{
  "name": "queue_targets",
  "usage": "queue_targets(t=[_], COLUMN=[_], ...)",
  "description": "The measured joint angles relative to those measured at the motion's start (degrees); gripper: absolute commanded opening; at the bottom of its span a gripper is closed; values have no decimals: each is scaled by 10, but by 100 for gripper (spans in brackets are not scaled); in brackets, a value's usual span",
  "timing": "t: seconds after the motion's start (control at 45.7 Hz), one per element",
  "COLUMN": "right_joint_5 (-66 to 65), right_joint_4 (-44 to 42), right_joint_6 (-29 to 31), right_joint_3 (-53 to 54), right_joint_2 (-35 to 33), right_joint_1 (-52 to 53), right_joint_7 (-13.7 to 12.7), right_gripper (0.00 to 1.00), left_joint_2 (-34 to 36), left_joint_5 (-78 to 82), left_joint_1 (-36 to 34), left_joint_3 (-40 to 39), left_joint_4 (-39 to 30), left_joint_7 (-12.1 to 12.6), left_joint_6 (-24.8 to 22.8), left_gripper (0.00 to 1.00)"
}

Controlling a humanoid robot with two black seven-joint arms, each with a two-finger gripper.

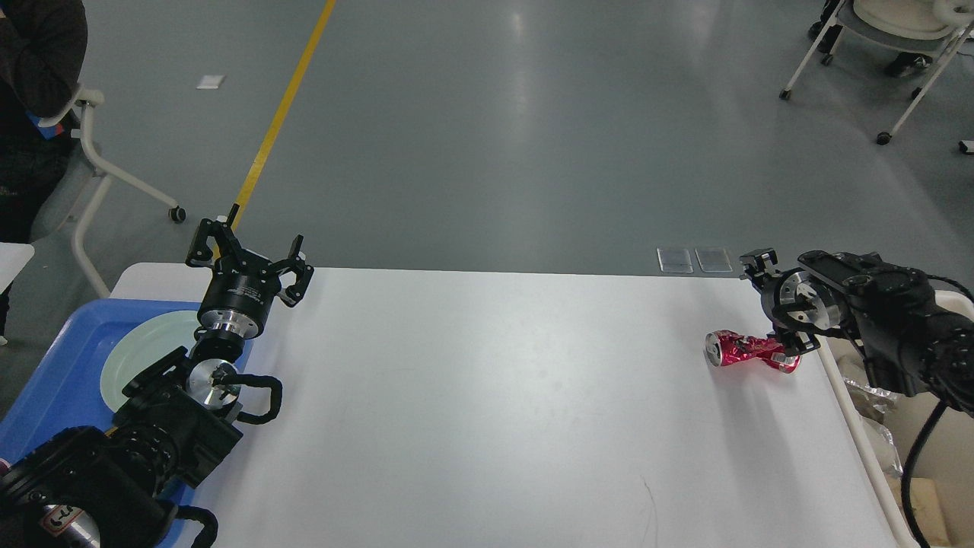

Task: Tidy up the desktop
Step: 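Lower the right gripper and grasp the red can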

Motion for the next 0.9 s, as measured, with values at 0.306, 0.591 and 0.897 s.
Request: queue_targets(t=[0.306,0.591,0.897], right_joint_5=[0,1,2], right_joint_4=[-1,-1,-1], right_joint_6=[-2,-12,-22], right_joint_3=[14,15,33], right_joint_2=[10,10,10], right_joint_1=[-13,-19,-25], right_joint_7=[1,1,3], right_gripper=[100,100,100], left_joint_2=[0,0,0], left_joint_5=[0,0,0], left_joint_1=[0,0,0], left_joint_3=[0,0,0], left_joint_4=[0,0,0], left_joint_7=[0,0,0], left_joint_6=[0,0,0], left_gripper=[97,97,97])
